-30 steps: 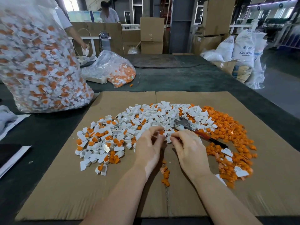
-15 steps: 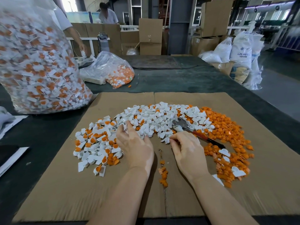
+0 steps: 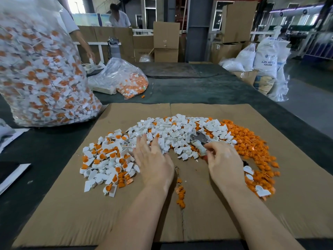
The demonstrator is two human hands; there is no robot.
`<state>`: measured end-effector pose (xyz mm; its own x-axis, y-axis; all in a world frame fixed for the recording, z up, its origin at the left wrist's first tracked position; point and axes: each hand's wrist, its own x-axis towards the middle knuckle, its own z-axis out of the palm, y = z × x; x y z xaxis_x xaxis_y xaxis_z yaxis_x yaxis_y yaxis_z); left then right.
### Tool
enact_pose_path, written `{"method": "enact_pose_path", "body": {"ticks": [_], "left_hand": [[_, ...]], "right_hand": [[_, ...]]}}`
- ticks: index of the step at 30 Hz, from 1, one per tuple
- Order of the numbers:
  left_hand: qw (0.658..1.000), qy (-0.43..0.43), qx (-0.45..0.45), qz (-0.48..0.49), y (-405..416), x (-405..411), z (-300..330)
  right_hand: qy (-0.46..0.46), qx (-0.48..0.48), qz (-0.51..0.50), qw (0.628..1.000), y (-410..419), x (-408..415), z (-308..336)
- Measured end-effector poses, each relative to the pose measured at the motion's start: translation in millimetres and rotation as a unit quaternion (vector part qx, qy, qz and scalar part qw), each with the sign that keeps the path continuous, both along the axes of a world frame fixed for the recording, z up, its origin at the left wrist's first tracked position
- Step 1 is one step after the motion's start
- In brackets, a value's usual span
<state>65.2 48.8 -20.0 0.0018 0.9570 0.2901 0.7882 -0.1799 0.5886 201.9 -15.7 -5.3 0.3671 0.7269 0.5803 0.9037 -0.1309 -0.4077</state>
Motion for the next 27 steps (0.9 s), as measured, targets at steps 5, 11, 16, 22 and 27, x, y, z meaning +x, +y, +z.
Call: {"method": "enact_pose_path", "body": {"ticks": [5,11,16,22,27], "left_hand": [[0.992,0.009,0.077,-0.104,-0.2,0.0,-4.4],[0.970,0.072,0.083,-0.215,3.2,5.5,-10.5],[0.968,0.055,0.040,-0.241,5.5,5.9,-10.2],[0.977,0.000,0.029,-0.211,7.3,5.8,-7.0],[0.983,-0.050,0.012,-0.179,6.2,5.0,-5.9]], "right_hand": [[-0.029,-0.168,-0.130,0.977,-7.9,31.1,17.7],[-0.032,-0.303,-0.096,0.948,-10.8,48.3,23.0],[-0.056,-0.298,-0.077,0.950,-9.3,47.5,19.5],[-0.053,-0.194,-0.046,0.979,-2.6,34.7,20.0],[0.067,-0.095,0.012,0.993,10.1,0.2,16.5]]}}
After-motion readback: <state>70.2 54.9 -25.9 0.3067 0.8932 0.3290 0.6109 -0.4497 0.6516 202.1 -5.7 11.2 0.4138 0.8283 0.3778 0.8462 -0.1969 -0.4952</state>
